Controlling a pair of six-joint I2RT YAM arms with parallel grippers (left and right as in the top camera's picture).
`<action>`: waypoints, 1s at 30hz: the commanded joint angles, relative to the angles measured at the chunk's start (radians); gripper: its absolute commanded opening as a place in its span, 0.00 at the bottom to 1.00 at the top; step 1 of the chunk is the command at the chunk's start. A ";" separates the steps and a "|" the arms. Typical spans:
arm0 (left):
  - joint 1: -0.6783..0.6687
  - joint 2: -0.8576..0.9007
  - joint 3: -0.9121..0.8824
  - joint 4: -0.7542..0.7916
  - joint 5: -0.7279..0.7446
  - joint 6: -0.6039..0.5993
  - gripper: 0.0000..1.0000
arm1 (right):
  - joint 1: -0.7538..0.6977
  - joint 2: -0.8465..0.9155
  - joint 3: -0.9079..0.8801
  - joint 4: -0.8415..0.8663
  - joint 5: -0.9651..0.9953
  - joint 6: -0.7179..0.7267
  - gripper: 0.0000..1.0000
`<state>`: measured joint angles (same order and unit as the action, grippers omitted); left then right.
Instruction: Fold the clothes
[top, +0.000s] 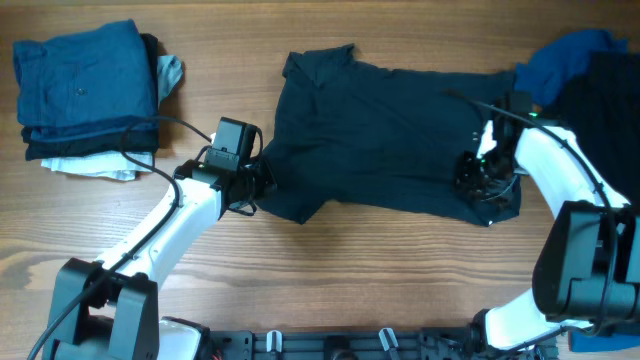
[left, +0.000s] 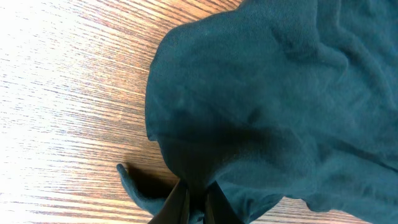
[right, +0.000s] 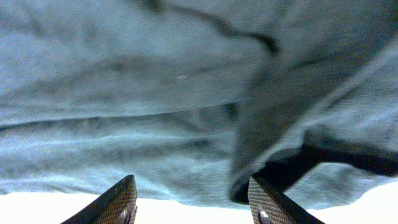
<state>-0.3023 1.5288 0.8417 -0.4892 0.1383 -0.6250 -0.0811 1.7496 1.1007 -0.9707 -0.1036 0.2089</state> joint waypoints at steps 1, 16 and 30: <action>0.003 0.010 0.005 0.003 -0.020 0.019 0.08 | 0.022 -0.016 -0.010 -0.014 0.093 0.026 0.57; 0.003 0.010 0.005 0.002 -0.020 0.029 0.08 | 0.021 -0.007 -0.045 0.088 0.287 0.095 0.04; 0.003 0.010 0.005 -0.002 -0.028 0.046 0.09 | -0.135 -0.006 -0.008 0.119 0.432 0.184 0.04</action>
<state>-0.3027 1.5288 0.8417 -0.4919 0.1272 -0.6025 -0.2100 1.7500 1.1030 -0.8871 0.3408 0.3996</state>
